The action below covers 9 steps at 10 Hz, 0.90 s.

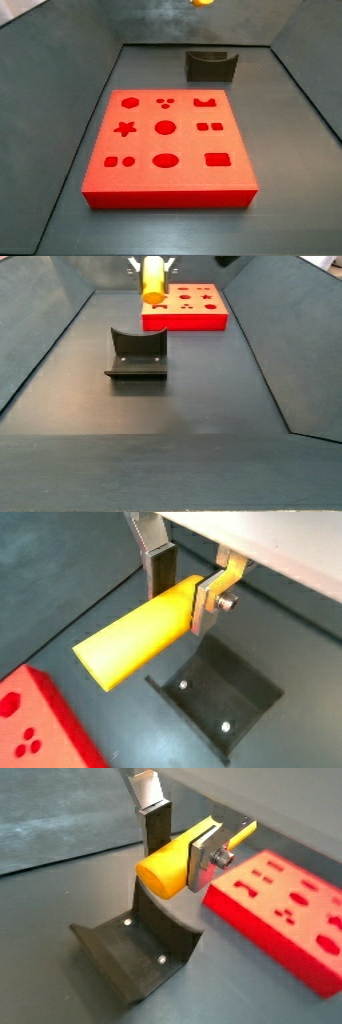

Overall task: Pick up the oval object. Move up. Place the oval object on the fixture. Regrasp the oval object. Move to above the board. Insert the oval object.
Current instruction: Place the oval object on the fixture.

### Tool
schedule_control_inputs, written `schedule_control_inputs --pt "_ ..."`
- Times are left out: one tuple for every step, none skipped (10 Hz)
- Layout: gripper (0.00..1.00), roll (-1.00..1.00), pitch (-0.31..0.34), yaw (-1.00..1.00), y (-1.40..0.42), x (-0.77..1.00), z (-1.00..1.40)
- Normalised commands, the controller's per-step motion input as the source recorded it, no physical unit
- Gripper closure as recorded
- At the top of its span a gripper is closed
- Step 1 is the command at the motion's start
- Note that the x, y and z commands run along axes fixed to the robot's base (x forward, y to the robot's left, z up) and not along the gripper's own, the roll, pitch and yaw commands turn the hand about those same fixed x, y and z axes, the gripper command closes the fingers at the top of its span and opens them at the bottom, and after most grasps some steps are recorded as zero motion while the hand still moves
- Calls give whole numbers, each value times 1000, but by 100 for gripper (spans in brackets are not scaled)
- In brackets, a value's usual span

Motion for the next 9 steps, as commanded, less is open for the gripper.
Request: schedule_control_inputs --pt "100 -773 164 -96 71 495 -7" --pt "100 -667 150 -103 65 453 -9" --pt "100 -396 116 -109 59 346 -14" --pt "100 -303 108 -107 50 300 -10" --pt "100 -211 86 -104 40 198 -5" --pt "100 -1000 29 -86 65 108 -1000" --pt "100 -1000 18 -90 68 103 -1000" --pt "100 -1000 32 -95 75 111 -1000" --pt "100 -1000 57 -98 78 125 -1000"
